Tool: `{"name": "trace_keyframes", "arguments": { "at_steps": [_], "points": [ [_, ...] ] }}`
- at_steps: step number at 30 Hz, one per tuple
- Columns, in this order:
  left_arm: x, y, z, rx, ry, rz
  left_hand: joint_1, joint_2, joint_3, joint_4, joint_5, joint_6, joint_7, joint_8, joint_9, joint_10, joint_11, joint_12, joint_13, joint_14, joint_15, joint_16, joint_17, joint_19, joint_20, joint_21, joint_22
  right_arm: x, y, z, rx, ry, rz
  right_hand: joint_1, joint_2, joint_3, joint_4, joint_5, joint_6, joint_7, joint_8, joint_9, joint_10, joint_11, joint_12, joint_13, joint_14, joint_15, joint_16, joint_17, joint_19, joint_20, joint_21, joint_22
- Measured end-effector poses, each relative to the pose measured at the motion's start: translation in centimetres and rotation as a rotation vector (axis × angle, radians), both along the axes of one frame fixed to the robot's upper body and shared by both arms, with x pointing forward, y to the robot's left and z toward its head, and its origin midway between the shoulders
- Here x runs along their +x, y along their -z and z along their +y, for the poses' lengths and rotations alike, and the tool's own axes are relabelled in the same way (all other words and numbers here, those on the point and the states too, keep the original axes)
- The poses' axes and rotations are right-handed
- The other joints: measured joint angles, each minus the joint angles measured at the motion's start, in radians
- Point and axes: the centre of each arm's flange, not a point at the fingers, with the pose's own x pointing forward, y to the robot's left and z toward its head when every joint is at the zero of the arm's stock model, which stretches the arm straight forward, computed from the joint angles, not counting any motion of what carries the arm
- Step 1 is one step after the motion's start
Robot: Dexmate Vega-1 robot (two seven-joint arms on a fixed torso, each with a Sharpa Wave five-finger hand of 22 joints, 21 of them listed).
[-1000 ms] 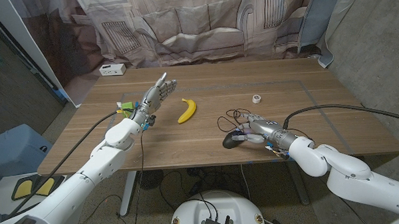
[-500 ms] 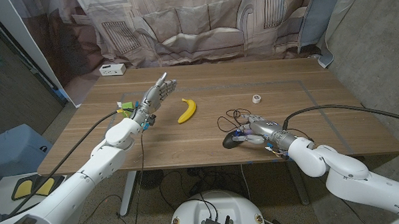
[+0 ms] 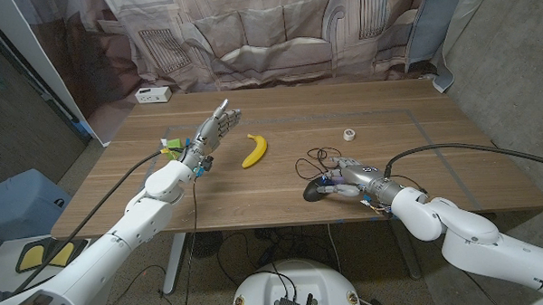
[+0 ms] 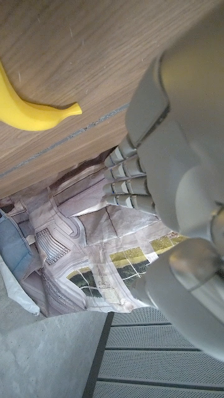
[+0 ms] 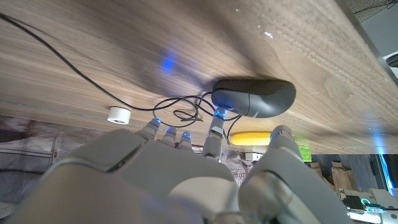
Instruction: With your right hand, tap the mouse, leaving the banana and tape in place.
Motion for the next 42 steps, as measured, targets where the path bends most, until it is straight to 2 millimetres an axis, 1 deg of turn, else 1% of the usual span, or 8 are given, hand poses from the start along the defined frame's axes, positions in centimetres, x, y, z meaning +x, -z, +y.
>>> {"name": "trace_keyframes", "arguments": {
  "at_steps": [4, 19, 28, 30, 36, 39, 41, 42],
  "points": [
    [0.0, 0.1, 0.0, 0.001, 0.000, 0.002, 0.000, 0.000, 0.000, 0.000, 0.000, 0.000, 0.000, 0.000, 0.000, 0.000, 0.000, 0.000, 0.000, 0.000, 0.000, 0.000, 0.000, 0.000, 0.000, 0.000, 0.000, 0.1, 0.1, -0.1, -0.002, 0.008, 0.004, 0.000, 0.000, 0.000, 0.000, 0.000, 0.013, -0.002, 0.008, -0.001, 0.000, 0.000, 0.000, 0.000, 0.000, 0.000, 0.000, 0.000, 0.000, 0.000, 0.000, 0.000],
    [0.1, 0.2, 0.0, -0.001, 0.001, 0.008, 0.000, 0.000, 0.000, 0.000, 0.000, 0.000, 0.000, 0.000, 0.000, 0.000, 0.000, 0.000, 0.000, 0.000, 0.000, 0.000, 0.000, 0.000, 0.000, 0.000, 0.000, 0.2, 0.4, -0.2, -0.011, 0.022, 0.012, 0.000, 0.000, 0.000, 0.000, 0.000, 0.022, -0.011, 0.008, 0.000, 0.000, 0.000, 0.000, 0.000, 0.000, 0.000, 0.000, -0.003, 0.000, 0.000, 0.000, 0.000],
    [0.1, 0.2, 0.2, -0.005, 0.000, 0.005, 0.000, 0.000, 0.000, 0.000, 0.000, 0.000, 0.000, 0.000, 0.000, 0.000, 0.000, 0.000, 0.000, 0.000, 0.000, 0.000, 0.000, 0.000, 0.000, 0.000, 0.000, -0.1, -0.1, -0.1, -0.015, 0.019, -0.016, 0.000, 0.000, 0.003, -0.003, 0.000, 0.046, -0.014, 0.007, 0.000, 0.000, 0.000, 0.000, 0.000, 0.000, 0.000, 0.004, -0.003, 0.000, 0.000, 0.000, 0.000],
    [0.1, 0.2, 0.2, -0.007, 0.001, 0.004, 0.000, 0.000, -0.004, -0.004, 0.000, 0.000, 0.000, 0.000, 0.000, 0.000, 0.000, 0.000, 0.000, 0.000, 0.000, 0.000, 0.000, 0.000, 0.000, 0.000, 0.000, -0.2, -0.2, -0.1, -0.016, 0.018, -0.019, 0.000, 0.000, 0.003, -0.003, 0.000, 0.048, -0.013, 0.008, 0.000, 0.000, 0.000, 0.000, 0.000, 0.000, 0.000, 0.004, -0.003, 0.000, 0.000, 0.000, 0.000],
    [0.0, 0.0, 0.3, -0.011, 0.001, -0.004, 0.005, 0.005, -0.004, -0.004, 0.000, 0.000, 0.000, 0.000, 0.000, 0.000, 0.000, 0.000, 0.000, 0.000, 0.000, 0.000, 0.000, 0.000, 0.000, 0.000, 0.000, -0.2, -0.7, 0.0, -0.020, 0.017, -0.034, 0.000, 0.000, 0.003, -0.003, 0.000, 0.041, -0.020, 0.010, 0.003, 0.000, 0.000, 0.000, 0.000, 0.000, 0.000, 0.004, -0.003, 0.000, 0.000, 0.000, 0.000],
    [0.0, 0.0, 0.4, -0.012, 0.001, -0.006, 0.005, 0.005, -0.004, -0.004, 0.000, 0.000, 0.000, 0.000, 0.000, 0.000, 0.000, 0.000, 0.000, 0.000, 0.000, 0.000, 0.000, 0.000, 0.000, 0.000, 0.000, -0.3, -0.9, 0.0, -0.022, 0.017, -0.043, 0.000, 0.000, 0.003, -0.003, 0.000, 0.034, -0.021, 0.002, 0.002, 0.000, 0.000, 0.000, 0.000, 0.000, 0.000, 0.004, -0.003, 0.000, 0.000, 0.000, 0.000],
    [0.0, -0.1, 0.4, -0.013, 0.001, -0.008, 0.005, 0.005, -0.004, -0.004, 0.000, 0.000, 0.000, 0.000, 0.000, 0.000, 0.000, 0.000, 0.000, 0.000, 0.000, 0.000, 0.000, 0.000, 0.000, 0.000, 0.000, -0.3, -1.1, 0.1, -0.022, 0.016, -0.047, 0.000, 0.000, 0.006, -0.006, 0.000, 0.031, -0.018, 0.001, 0.001, 0.000, 0.000, 0.000, 0.000, 0.000, 0.000, 0.004, -0.003, 0.000, 0.000, 0.000, 0.000],
    [0.0, -0.1, 0.4, -0.013, 0.001, -0.008, 0.005, 0.005, -0.004, -0.004, 0.000, 0.000, 0.000, 0.000, 0.000, 0.000, 0.000, 0.000, 0.000, 0.000, 0.000, 0.000, 0.000, 0.000, 0.000, 0.000, 0.000, -0.4, -1.2, 0.1, -0.024, 0.016, -0.053, 0.000, 0.000, 0.006, -0.006, 0.000, 0.027, -0.022, 0.001, 0.002, 0.000, 0.000, 0.000, 0.000, 0.000, 0.000, 0.004, -0.003, 0.000, 0.000, 0.000, 0.000]
  ]
}}
